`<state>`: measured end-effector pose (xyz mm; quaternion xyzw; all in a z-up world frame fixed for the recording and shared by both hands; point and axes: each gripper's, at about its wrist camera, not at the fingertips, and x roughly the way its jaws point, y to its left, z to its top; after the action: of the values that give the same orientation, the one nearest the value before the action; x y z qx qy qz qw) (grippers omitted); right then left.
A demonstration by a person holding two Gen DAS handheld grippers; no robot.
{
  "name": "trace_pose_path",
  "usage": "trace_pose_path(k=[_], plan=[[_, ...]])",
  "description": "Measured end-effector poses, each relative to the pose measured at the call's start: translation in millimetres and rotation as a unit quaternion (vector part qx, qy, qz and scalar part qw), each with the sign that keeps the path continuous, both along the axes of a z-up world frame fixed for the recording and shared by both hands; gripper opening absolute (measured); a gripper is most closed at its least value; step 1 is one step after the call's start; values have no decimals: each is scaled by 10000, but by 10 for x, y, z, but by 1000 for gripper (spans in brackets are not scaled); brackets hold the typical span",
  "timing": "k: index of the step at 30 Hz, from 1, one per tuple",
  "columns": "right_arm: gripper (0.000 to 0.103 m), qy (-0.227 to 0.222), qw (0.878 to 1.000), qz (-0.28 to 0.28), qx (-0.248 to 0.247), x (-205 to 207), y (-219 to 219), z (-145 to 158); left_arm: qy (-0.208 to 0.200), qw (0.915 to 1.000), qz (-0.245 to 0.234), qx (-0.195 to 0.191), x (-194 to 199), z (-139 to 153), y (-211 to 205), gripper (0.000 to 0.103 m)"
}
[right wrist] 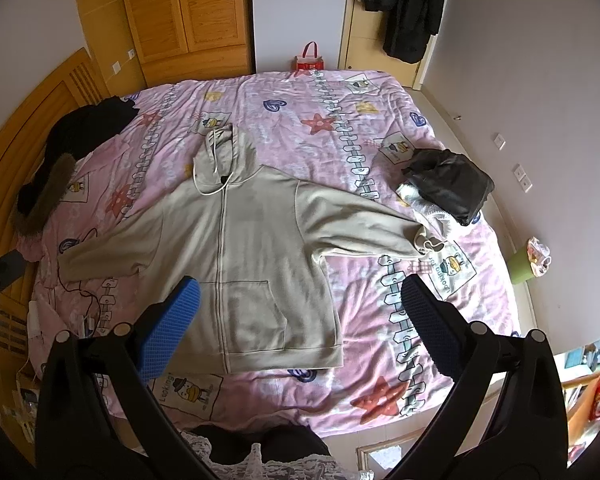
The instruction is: Fold large clothes
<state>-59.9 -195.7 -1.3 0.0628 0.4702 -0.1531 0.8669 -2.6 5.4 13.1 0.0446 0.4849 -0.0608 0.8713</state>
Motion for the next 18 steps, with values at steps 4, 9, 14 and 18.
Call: trace_pose_path(k=[4, 9, 14, 18], plan=[[98, -3, 10000, 10, 6, 1, -10, -3, -2, 10000, 8, -5, 3, 0, 20, 95], [98, 1, 10000, 23, 20, -11, 18, 10, -3, 10000, -4, -9, 2, 11, 45, 95], [98, -2, 10000, 25, 17, -5, 21, 6, 7, 10000, -2, -25, -4, 9, 60, 95], [98, -4, 9999, 34, 101, -9, 6, 18, 4, 10000, 7, -1, -23, 14, 72, 95]])
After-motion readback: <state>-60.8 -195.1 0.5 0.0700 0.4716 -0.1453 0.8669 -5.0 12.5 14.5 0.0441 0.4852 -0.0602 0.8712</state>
